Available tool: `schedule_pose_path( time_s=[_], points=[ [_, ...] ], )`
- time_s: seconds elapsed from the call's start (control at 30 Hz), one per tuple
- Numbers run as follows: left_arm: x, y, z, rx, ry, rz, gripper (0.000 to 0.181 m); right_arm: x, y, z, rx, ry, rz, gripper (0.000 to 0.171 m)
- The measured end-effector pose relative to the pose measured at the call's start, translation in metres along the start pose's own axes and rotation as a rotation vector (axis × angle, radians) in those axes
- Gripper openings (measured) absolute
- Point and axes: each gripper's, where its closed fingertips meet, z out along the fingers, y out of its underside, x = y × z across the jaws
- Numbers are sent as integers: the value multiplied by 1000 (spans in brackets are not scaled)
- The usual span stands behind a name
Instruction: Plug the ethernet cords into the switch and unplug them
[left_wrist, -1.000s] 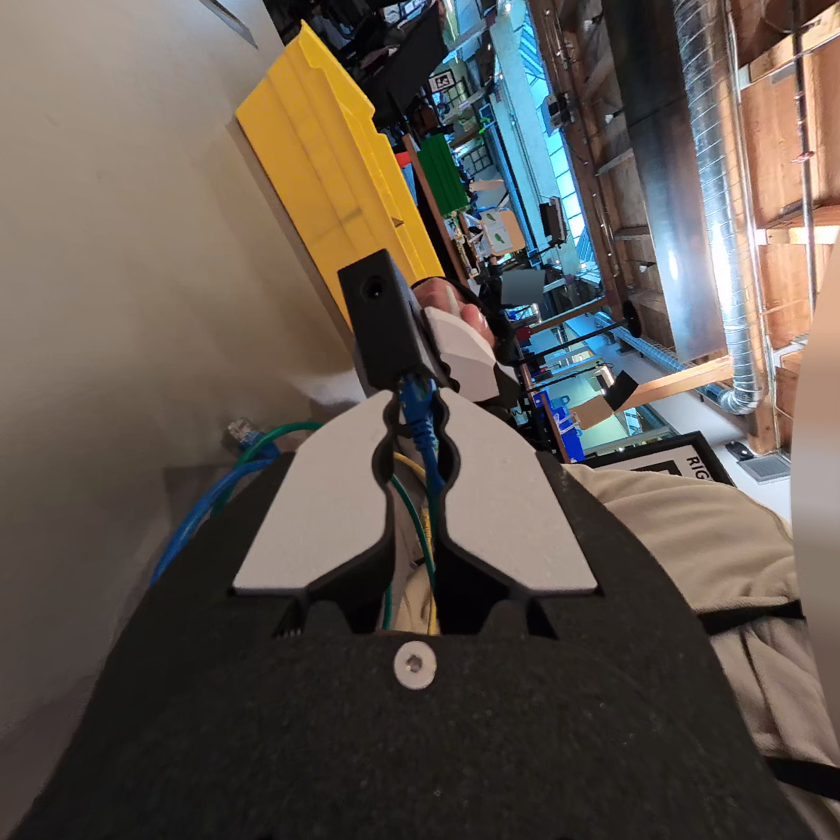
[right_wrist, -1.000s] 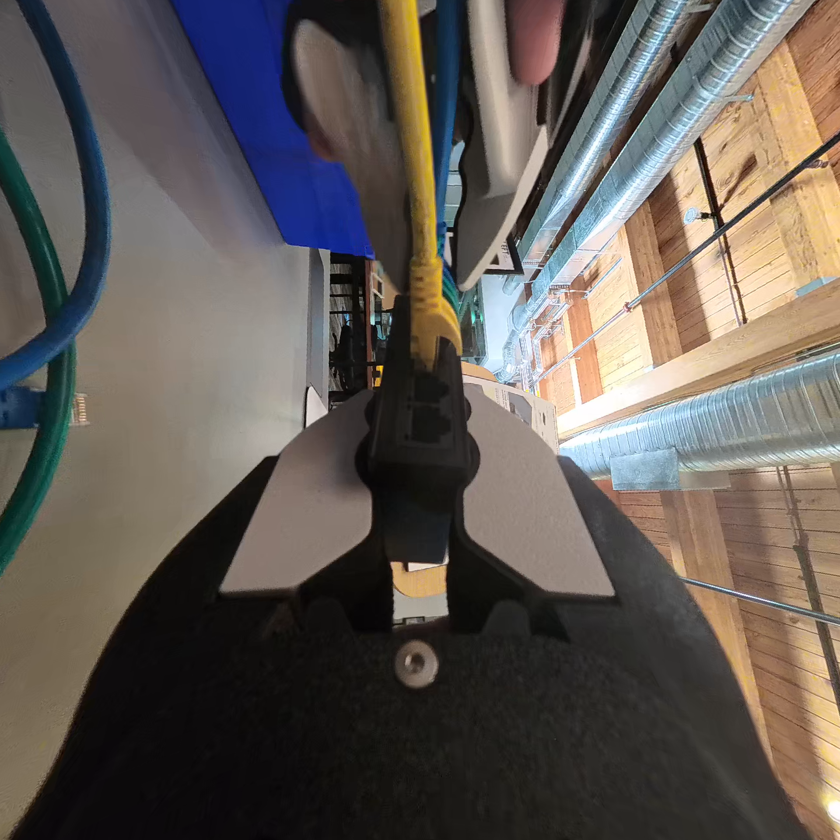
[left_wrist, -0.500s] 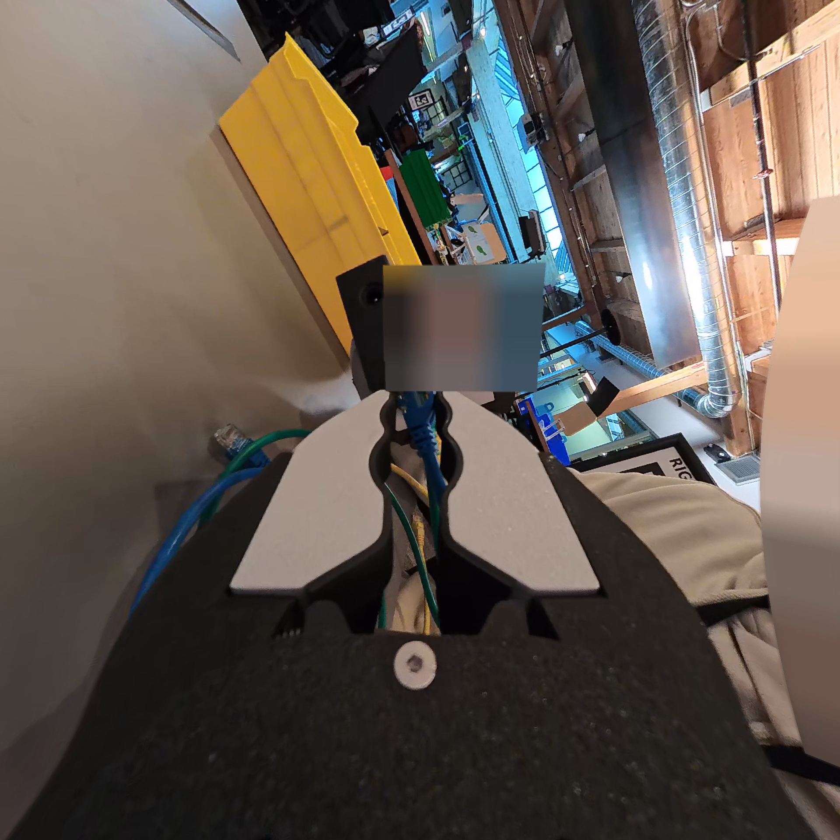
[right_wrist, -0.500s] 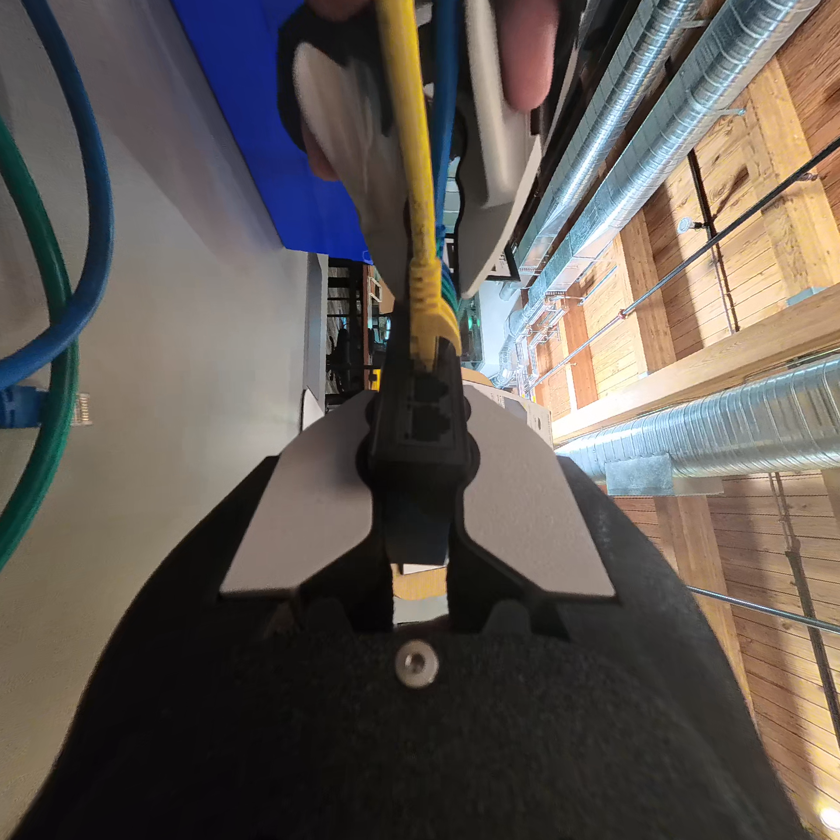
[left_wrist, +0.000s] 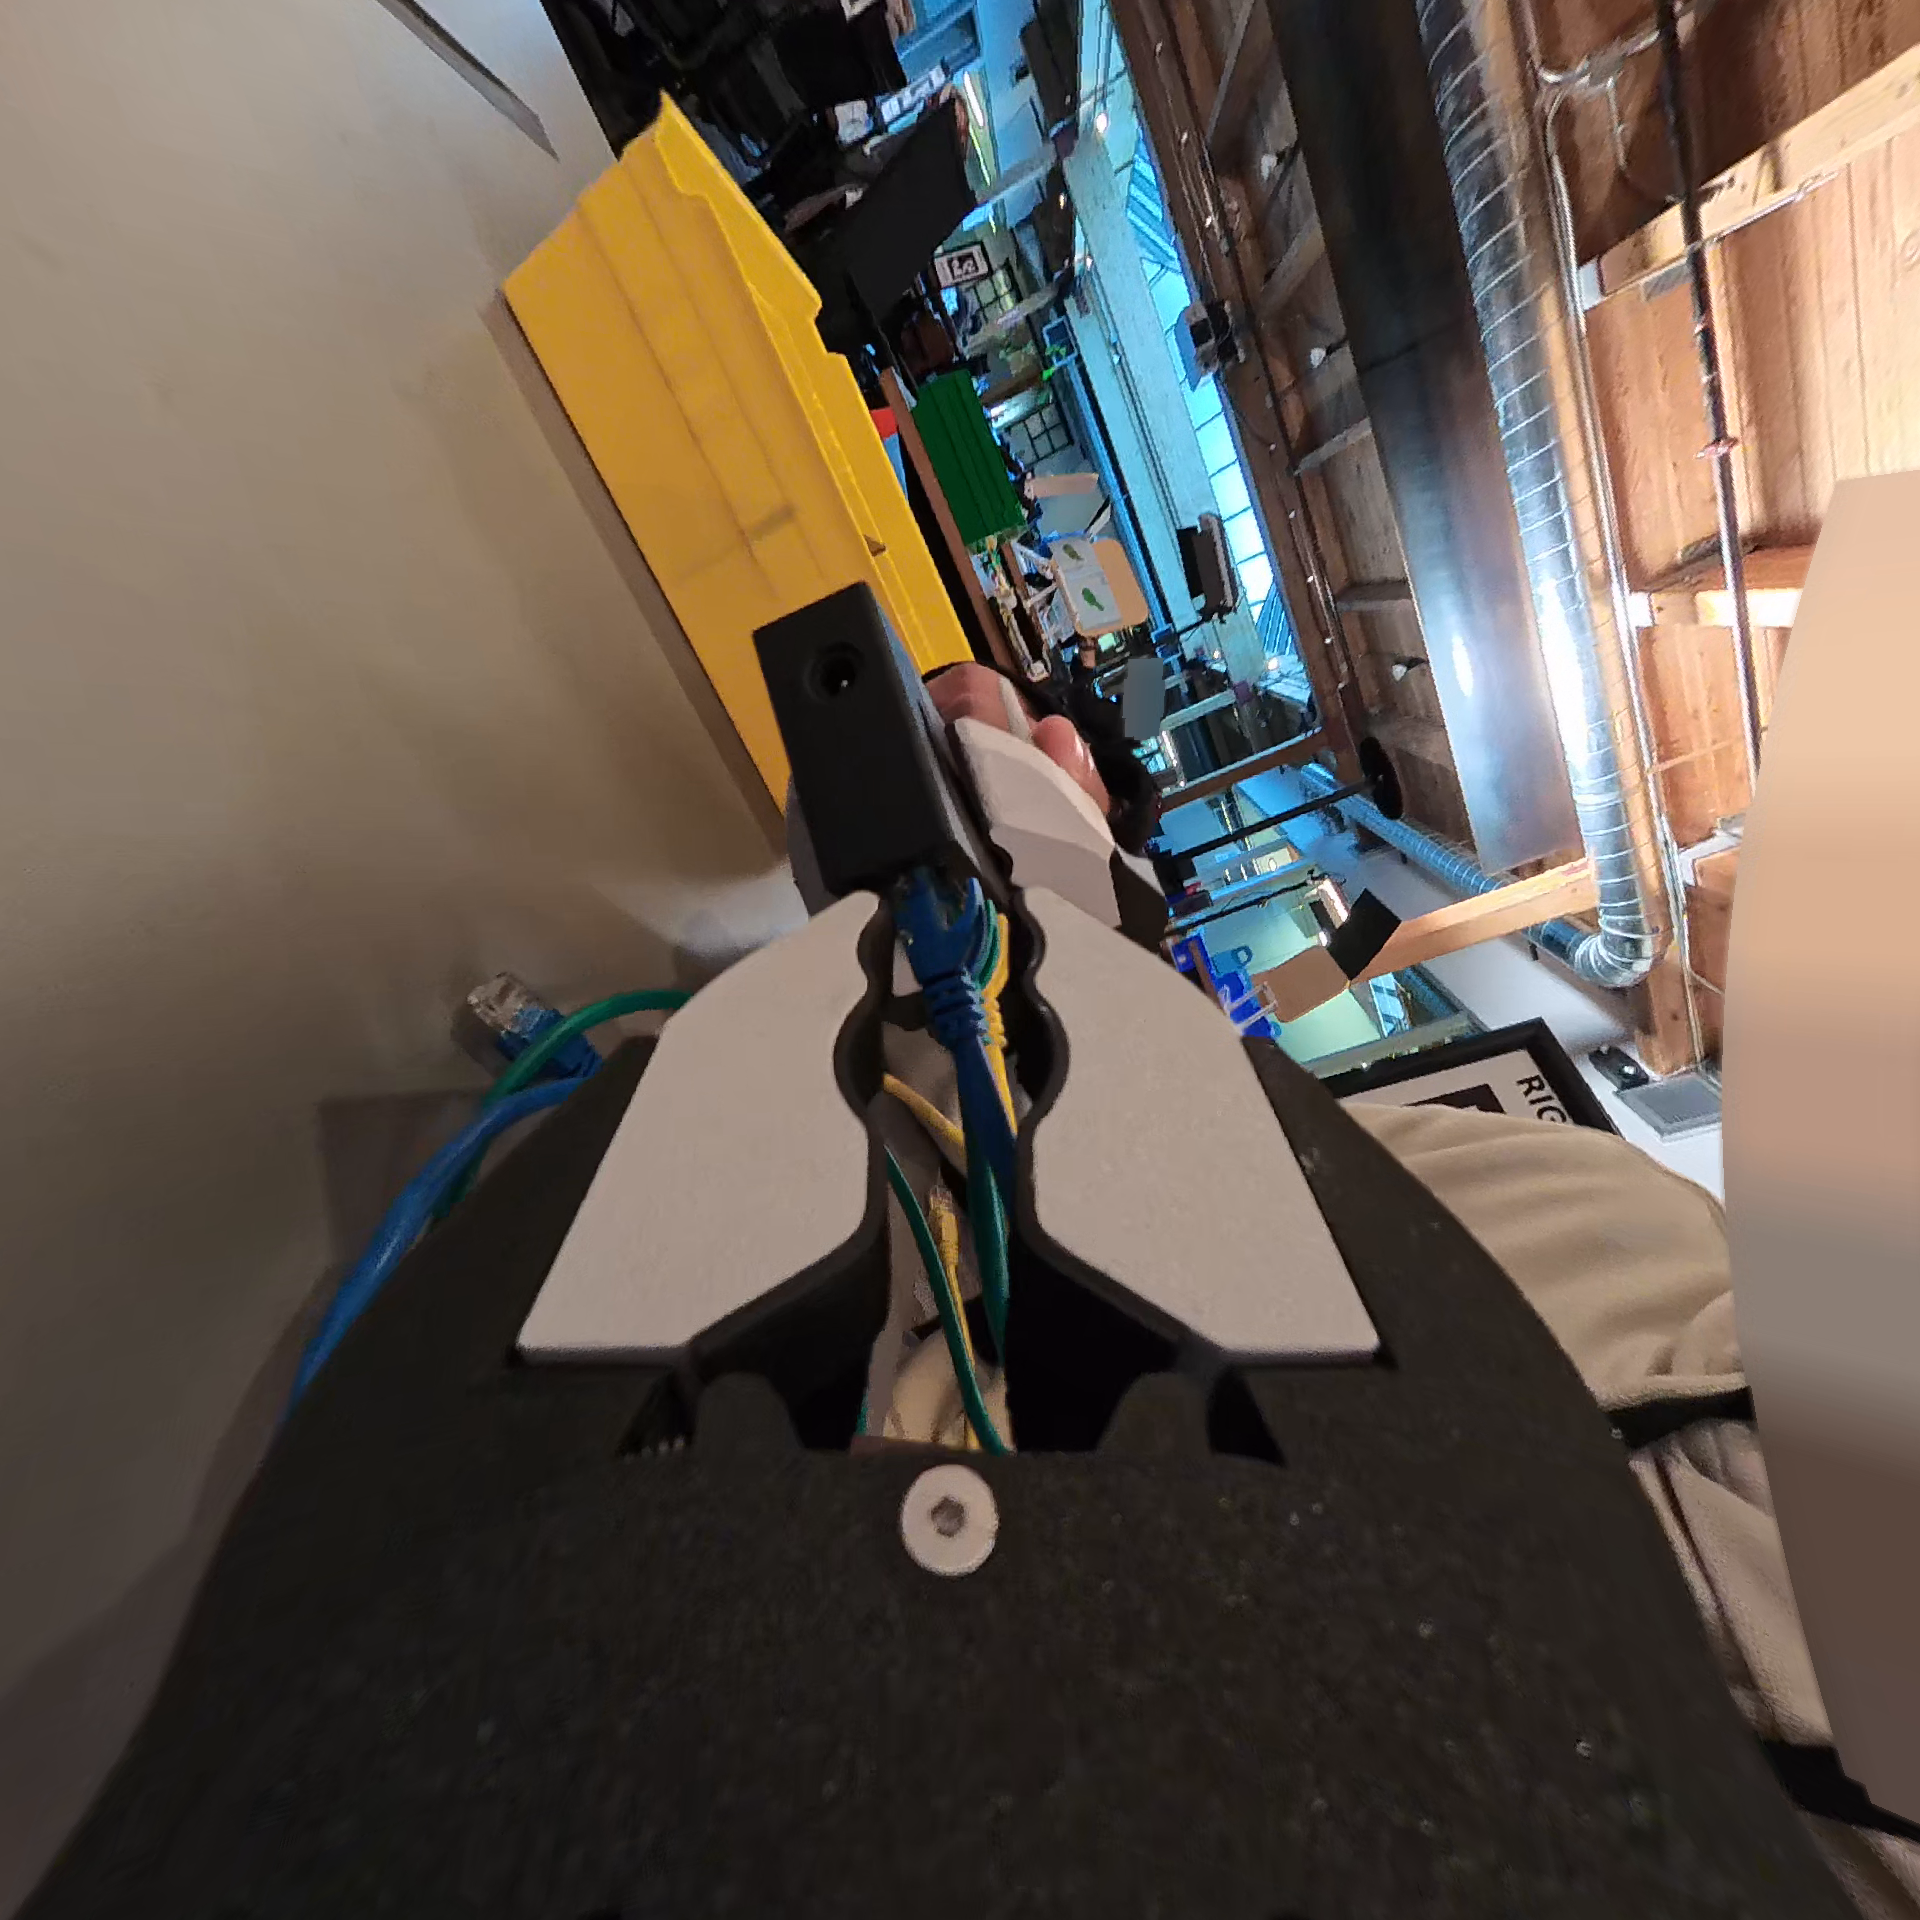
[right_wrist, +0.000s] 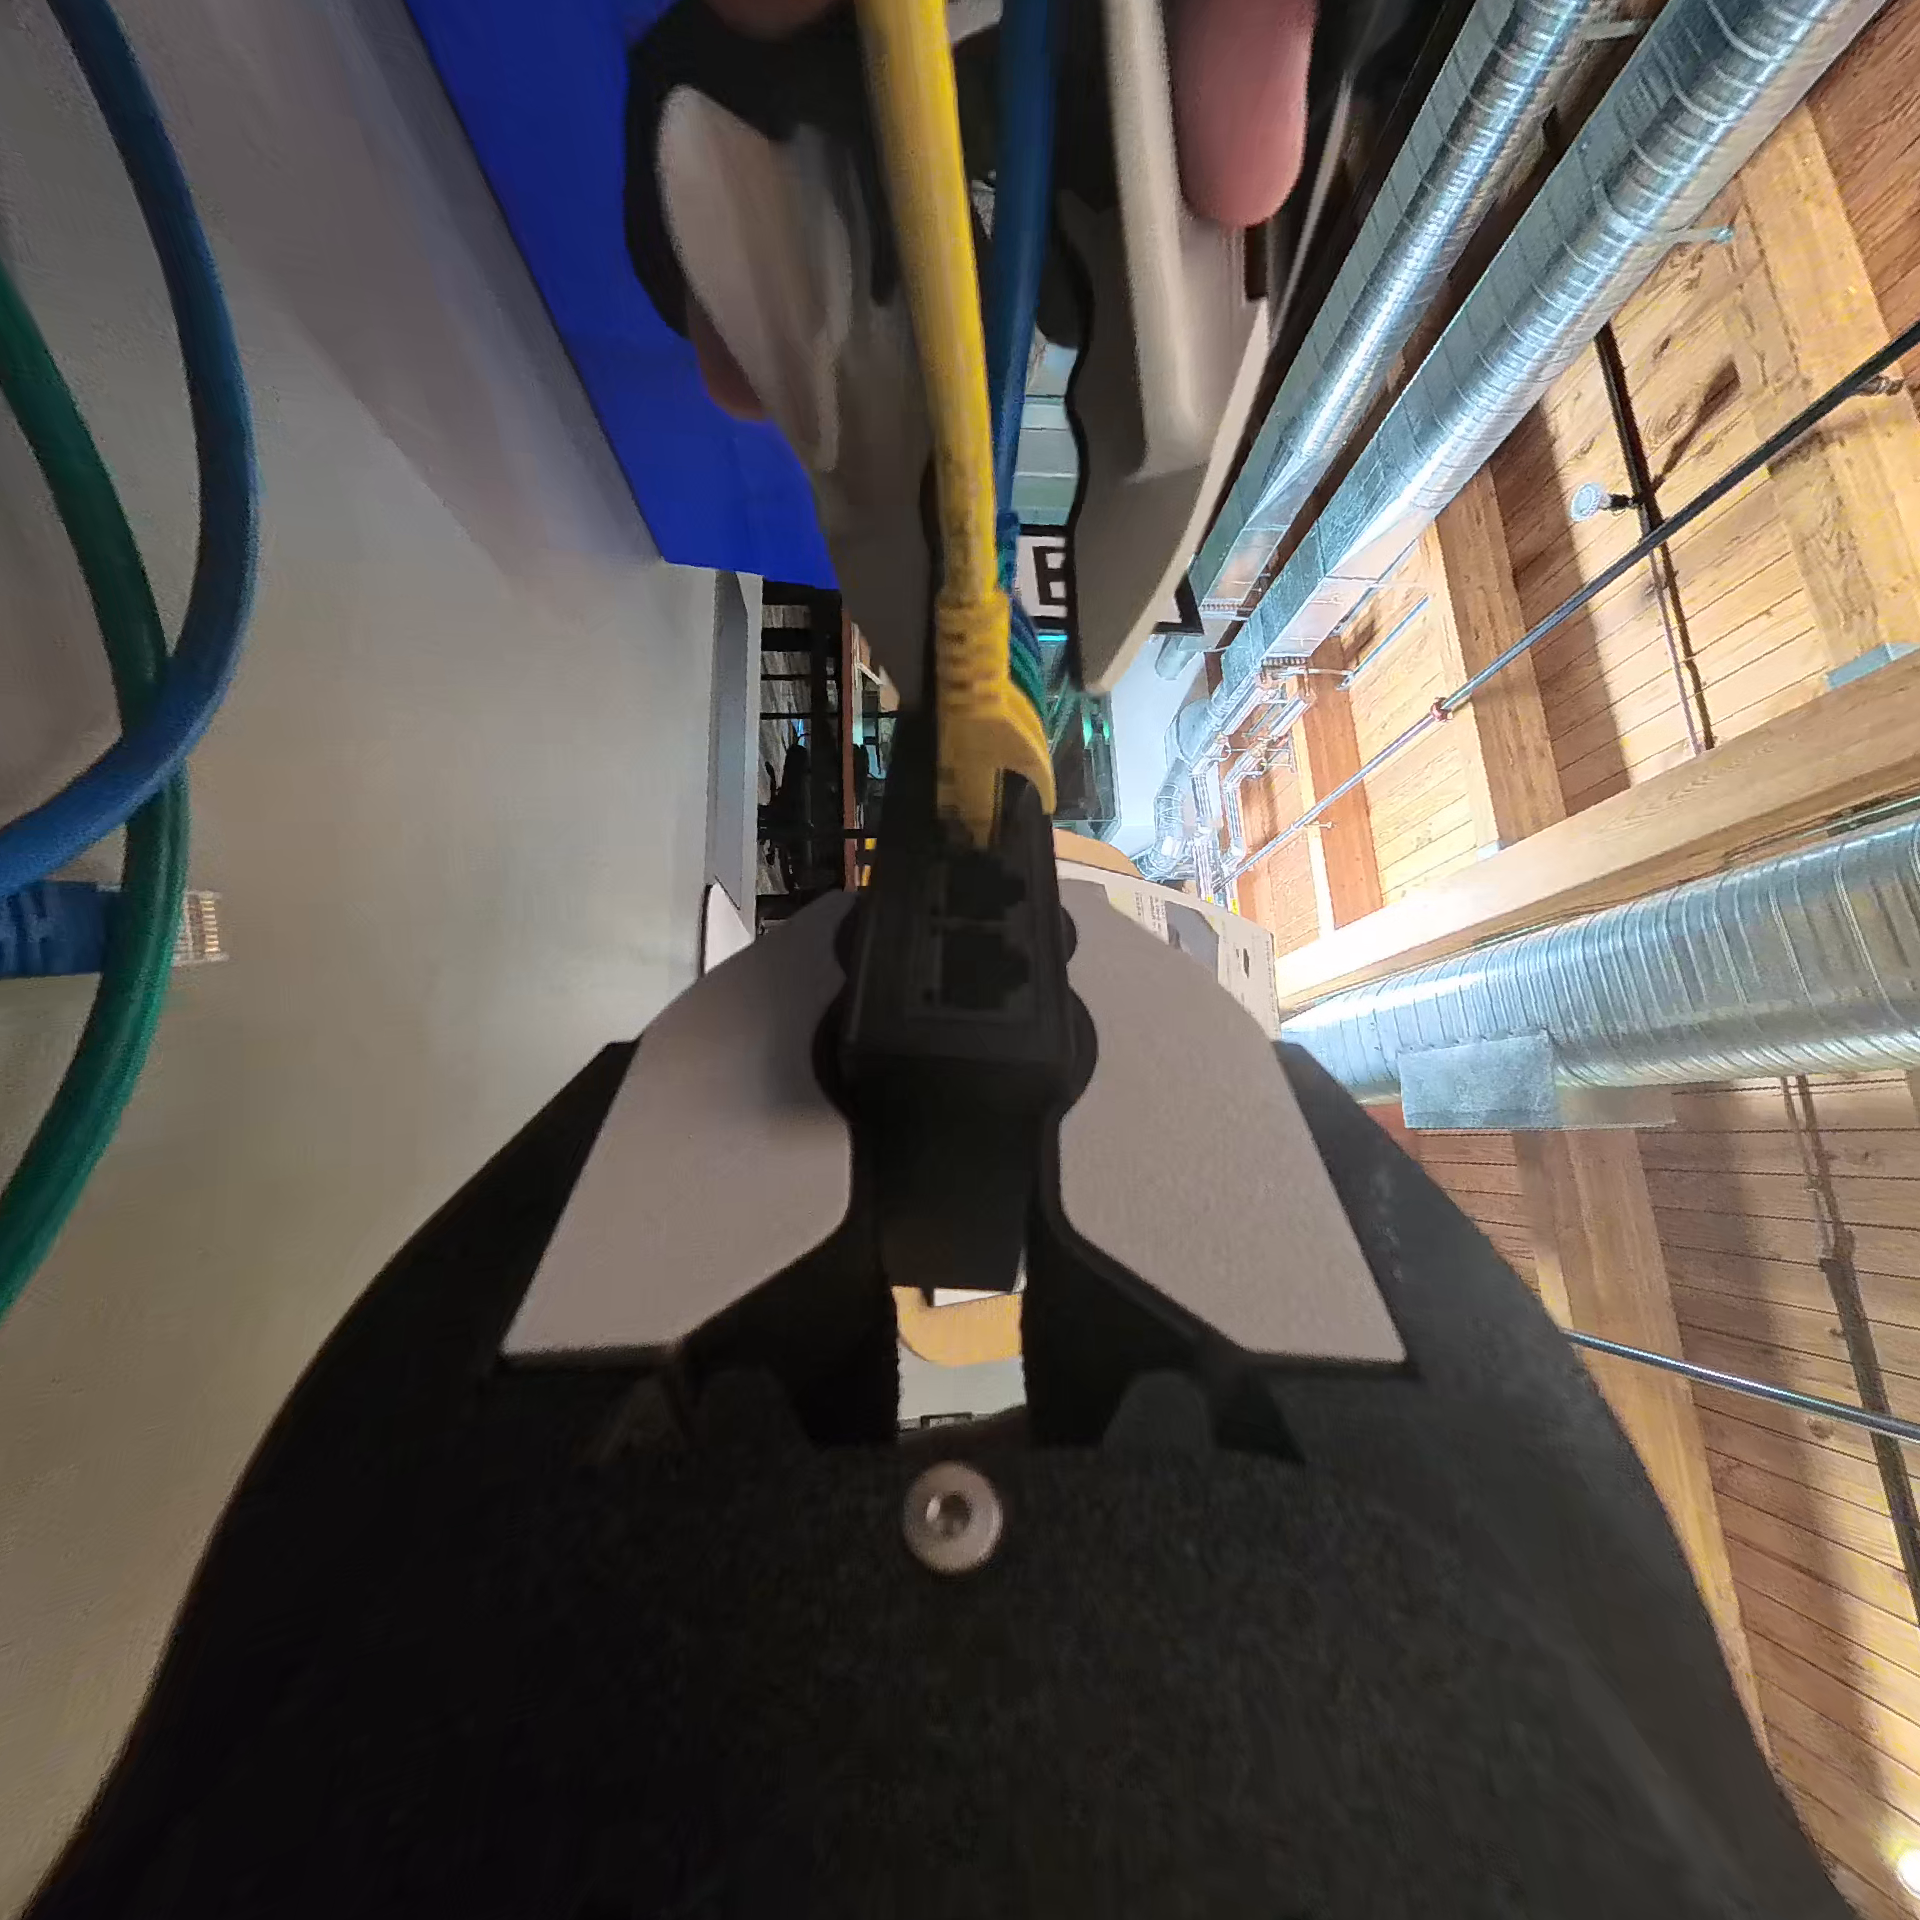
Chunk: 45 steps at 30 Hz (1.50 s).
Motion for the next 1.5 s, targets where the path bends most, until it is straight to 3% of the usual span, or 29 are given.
schedule_pose_path(
  time_s=[0.2,0.6,0.9,1.0,1.17,1.5],
  points=[
    [-4,-2,-2,11,-34,40,14,-1,0,0,-8,-2,-16,31],
    [-24,0,-3,-46,-301,346,9,-12,-5,1,-7,-32,-39,30],
    [-16,-2,-4,-66,-324,464,7,-7,-3,1,-11,-6,0,30],
    [-12,-1,-9,-94,-370,609,5,-8,-5,1,2,-19,30,30],
    [-13,7,-20,-141,-502,760,16,-6,5,-1,-30,-12,44,30],
    [-21,6,-14,-158,-615,907,13,-11,4,-3,-46,-29,39,30]
  ],
)
